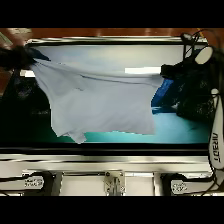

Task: Fold the shirts.

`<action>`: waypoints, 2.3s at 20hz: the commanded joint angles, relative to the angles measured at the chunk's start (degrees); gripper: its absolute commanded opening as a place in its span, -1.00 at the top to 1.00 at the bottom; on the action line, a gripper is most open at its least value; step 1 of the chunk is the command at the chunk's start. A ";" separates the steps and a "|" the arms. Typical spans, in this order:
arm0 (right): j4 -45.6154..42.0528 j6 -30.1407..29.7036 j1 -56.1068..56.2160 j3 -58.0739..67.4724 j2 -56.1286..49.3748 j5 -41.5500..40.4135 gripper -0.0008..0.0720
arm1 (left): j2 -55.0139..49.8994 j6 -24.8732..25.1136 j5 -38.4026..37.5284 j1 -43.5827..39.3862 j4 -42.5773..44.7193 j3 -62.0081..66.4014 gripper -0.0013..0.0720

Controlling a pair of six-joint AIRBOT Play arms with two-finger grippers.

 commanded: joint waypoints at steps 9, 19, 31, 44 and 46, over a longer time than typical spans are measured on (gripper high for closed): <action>0.00 -2.45 -6.38 0.11 0.72 11.67 -0.94 | -13.25 -4.11 -29.44 2.64 13.64 0.11 -0.98; 13.86 -3.34 -21.84 -10.78 2.80 30.75 -0.94 | 1.29 6.34 -8.94 15.56 2.80 -48.41 -0.97; 9.53 -3.02 -15.80 -13.07 2.73 27.87 -0.94 | -1.70 11.30 13.75 11.98 -16.33 -56.08 0.00; 14.45 -0.22 -10.95 -41.94 0.28 6.82 -0.94 | 3.10 16.68 7.04 13.33 -16.26 -50.40 0.87; 16.65 -0.22 -8.96 -42.01 -1.86 5.53 -0.94 | 3.63 16.70 5.81 13.31 -16.28 -49.22 0.87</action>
